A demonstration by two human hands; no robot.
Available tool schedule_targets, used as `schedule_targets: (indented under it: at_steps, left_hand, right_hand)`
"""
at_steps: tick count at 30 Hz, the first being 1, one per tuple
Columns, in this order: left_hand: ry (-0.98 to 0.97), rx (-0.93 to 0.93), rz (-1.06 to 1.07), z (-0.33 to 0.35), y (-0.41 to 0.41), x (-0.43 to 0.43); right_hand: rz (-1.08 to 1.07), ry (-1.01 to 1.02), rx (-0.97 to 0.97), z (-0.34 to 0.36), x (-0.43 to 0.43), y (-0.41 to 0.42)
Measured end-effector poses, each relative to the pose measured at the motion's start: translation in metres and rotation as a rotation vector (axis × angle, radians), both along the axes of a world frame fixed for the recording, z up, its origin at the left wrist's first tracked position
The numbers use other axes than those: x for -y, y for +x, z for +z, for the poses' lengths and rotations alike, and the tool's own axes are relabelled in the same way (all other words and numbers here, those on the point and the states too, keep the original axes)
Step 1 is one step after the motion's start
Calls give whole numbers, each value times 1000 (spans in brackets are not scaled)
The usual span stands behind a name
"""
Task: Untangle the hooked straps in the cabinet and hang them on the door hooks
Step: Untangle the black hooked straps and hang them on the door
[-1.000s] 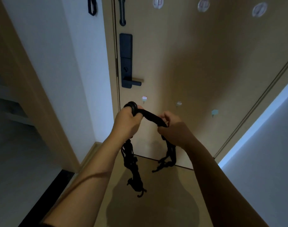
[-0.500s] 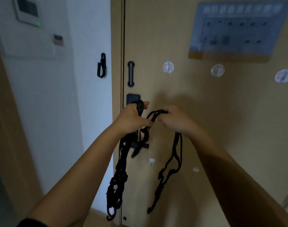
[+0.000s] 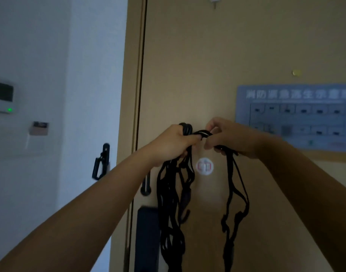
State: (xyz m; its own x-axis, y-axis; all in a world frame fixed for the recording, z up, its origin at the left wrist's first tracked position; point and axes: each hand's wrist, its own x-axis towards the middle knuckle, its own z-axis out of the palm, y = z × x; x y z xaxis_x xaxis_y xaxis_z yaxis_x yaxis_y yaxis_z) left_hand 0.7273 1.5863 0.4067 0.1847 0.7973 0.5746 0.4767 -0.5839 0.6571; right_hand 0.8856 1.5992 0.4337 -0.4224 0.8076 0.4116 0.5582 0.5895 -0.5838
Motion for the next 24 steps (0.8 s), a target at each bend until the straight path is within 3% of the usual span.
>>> schedule_targets:
  at_steps: [4,11,16,20,24]
  left_hand:
    - [105,55,20,58,14,-36]
    - [307,159,105,149,18,-67]
    - [351,85,193,191,23,-86]
    - [533,-141,385,221,28,-99]
    - [592,-158,326,247,35,-104]
  right_hand:
    - [56,128,31,53,-31,15]
    - [150,621,-276,122,-75,36]
    - [114,812,-266,163,-96,39]
    - [50,909,-195,194,-112,34]
    - [16,1010,-173,228,-120,21]
